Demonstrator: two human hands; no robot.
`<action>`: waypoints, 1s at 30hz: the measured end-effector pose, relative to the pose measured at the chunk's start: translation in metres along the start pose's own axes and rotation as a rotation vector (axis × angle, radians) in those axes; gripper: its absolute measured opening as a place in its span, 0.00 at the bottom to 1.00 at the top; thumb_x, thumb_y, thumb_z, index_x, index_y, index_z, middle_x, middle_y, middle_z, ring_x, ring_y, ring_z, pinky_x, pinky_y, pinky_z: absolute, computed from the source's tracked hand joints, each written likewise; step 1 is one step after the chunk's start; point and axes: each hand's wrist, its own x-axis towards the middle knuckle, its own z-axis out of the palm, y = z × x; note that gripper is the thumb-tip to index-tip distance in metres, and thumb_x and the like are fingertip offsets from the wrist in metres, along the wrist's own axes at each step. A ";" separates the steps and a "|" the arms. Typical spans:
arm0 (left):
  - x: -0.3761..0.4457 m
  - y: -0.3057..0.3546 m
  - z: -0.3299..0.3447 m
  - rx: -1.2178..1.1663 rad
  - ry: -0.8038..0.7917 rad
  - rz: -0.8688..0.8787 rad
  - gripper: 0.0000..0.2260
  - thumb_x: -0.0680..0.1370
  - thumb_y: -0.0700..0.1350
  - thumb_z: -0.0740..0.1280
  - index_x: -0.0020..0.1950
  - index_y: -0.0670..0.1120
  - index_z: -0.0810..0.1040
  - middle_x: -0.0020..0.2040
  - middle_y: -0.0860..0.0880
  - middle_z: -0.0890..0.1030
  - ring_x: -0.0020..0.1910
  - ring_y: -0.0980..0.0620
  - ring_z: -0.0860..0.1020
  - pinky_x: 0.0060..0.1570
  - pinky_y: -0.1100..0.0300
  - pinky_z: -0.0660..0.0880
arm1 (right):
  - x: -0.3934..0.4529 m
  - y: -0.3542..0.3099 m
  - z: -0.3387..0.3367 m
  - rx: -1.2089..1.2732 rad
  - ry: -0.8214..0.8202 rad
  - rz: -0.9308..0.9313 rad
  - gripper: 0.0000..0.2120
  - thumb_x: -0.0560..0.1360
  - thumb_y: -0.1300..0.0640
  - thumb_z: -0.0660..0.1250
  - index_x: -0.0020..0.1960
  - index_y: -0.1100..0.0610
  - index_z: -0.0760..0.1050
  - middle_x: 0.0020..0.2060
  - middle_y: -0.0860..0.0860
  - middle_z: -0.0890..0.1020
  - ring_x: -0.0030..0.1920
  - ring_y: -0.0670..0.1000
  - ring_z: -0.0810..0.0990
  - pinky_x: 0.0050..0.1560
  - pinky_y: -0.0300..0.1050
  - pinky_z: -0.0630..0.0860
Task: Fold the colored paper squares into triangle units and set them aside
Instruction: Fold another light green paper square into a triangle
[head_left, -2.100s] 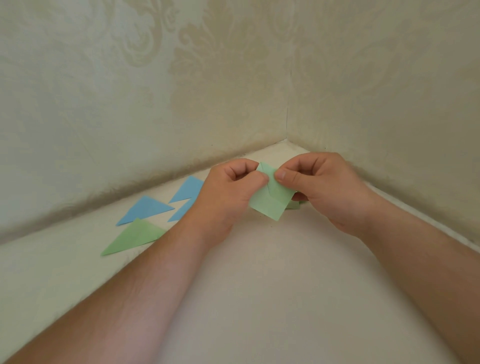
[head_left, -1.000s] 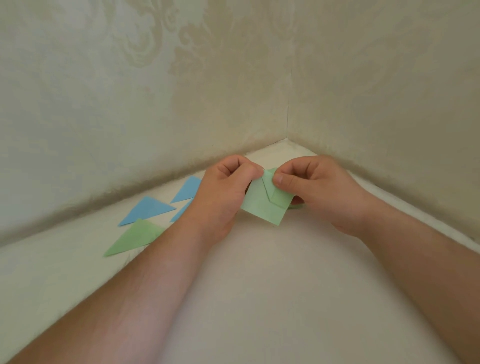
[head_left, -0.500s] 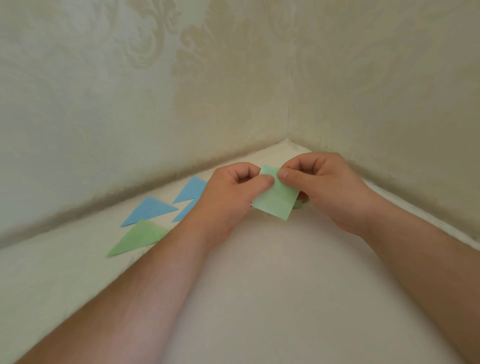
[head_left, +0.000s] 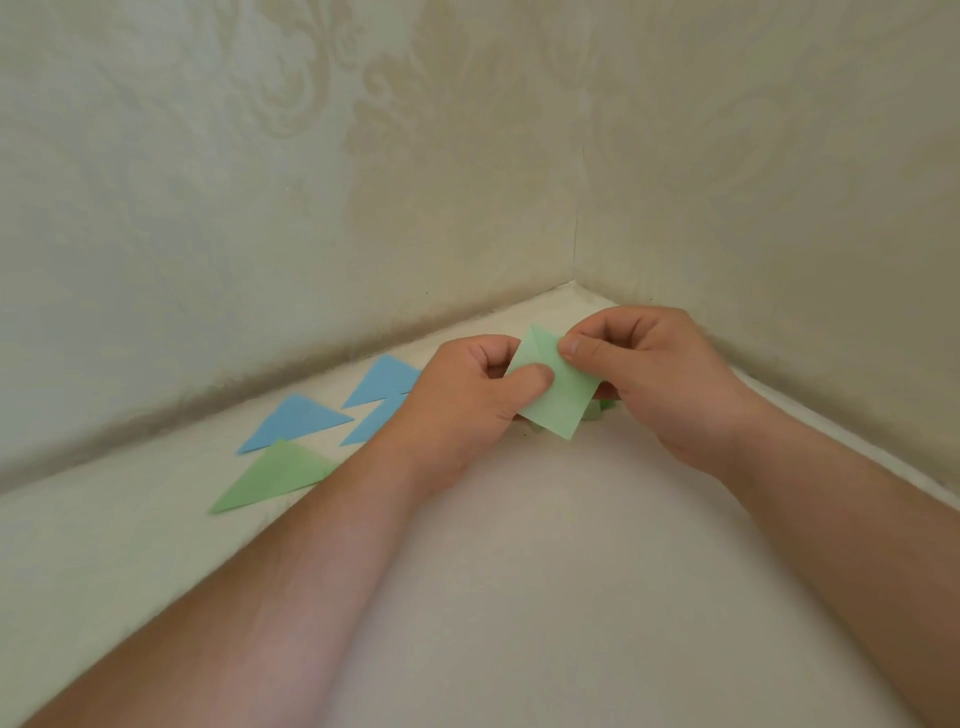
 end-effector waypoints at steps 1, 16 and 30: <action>0.000 0.000 0.000 0.005 -0.006 -0.002 0.06 0.80 0.38 0.68 0.53 0.41 0.85 0.49 0.41 0.87 0.53 0.38 0.85 0.61 0.39 0.80 | 0.000 0.000 0.001 -0.004 -0.002 -0.002 0.08 0.80 0.60 0.70 0.42 0.60 0.83 0.40 0.60 0.83 0.40 0.55 0.78 0.46 0.54 0.74; -0.003 0.005 0.002 -0.079 0.011 0.006 0.10 0.78 0.32 0.69 0.58 0.43 0.83 0.51 0.42 0.87 0.53 0.41 0.86 0.59 0.42 0.81 | -0.003 -0.005 0.000 0.026 0.023 0.001 0.09 0.80 0.60 0.69 0.43 0.61 0.83 0.45 0.65 0.84 0.41 0.56 0.80 0.46 0.54 0.76; 0.004 0.005 -0.001 -0.271 0.151 0.017 0.17 0.77 0.31 0.67 0.60 0.48 0.77 0.49 0.42 0.86 0.44 0.45 0.83 0.57 0.41 0.80 | -0.003 -0.004 0.001 -0.047 -0.056 0.045 0.11 0.78 0.60 0.71 0.37 0.55 0.80 0.32 0.51 0.82 0.35 0.49 0.78 0.43 0.49 0.76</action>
